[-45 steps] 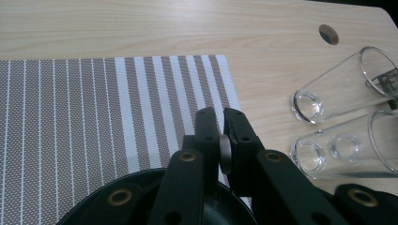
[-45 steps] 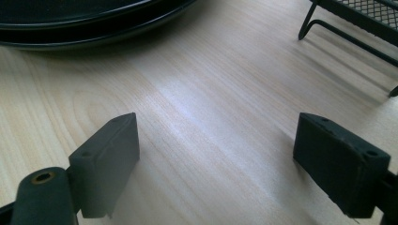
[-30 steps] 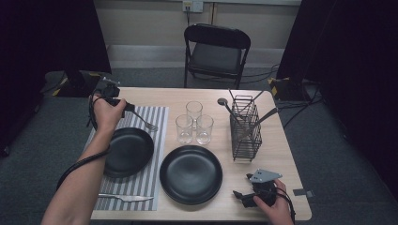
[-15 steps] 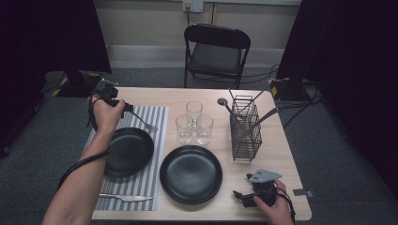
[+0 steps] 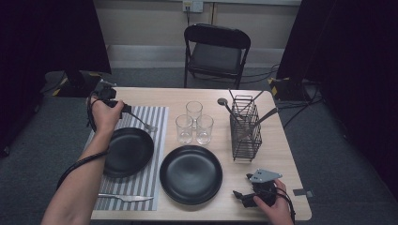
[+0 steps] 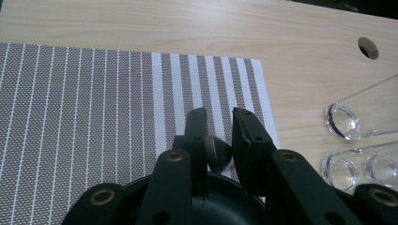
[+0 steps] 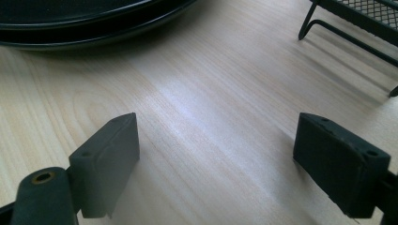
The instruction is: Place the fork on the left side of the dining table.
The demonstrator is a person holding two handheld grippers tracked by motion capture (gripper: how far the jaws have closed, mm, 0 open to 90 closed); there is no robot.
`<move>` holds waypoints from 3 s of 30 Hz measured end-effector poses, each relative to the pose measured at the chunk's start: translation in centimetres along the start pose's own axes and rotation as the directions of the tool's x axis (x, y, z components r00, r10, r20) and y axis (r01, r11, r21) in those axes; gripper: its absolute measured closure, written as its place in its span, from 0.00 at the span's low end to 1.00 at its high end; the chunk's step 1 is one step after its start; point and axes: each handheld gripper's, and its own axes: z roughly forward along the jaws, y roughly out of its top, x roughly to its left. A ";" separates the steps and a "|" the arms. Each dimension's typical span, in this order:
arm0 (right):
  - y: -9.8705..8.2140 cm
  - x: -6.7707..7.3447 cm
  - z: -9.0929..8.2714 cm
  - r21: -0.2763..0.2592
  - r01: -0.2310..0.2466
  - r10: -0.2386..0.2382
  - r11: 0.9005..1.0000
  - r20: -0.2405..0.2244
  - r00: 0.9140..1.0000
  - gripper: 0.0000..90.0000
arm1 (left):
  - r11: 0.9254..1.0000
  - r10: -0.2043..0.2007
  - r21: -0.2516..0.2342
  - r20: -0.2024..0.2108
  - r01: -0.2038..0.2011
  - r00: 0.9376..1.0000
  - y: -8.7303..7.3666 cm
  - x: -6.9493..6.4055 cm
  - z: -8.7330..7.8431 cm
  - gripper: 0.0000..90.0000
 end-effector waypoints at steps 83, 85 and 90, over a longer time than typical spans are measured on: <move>0.0 0.0 0.0 -0.001 0.000 0.000 1.000 -0.004 1.000 0.15 | 0.998 -0.043 0.039 -0.119 0.048 0.992 -0.9 2.6 1.5 0.66; 0.0 0.0 0.0 0.000 -0.002 0.002 1.000 -0.004 1.000 0.15 | 0.998 -0.040 0.043 -0.114 0.046 0.993 -0.9 2.8 1.5 0.66; 0.0 0.0 0.0 0.000 -0.002 0.002 1.000 -0.004 1.000 0.15 | 0.998 -0.045 0.039 -0.124 0.050 0.991 -1.0 2.9 1.7 0.66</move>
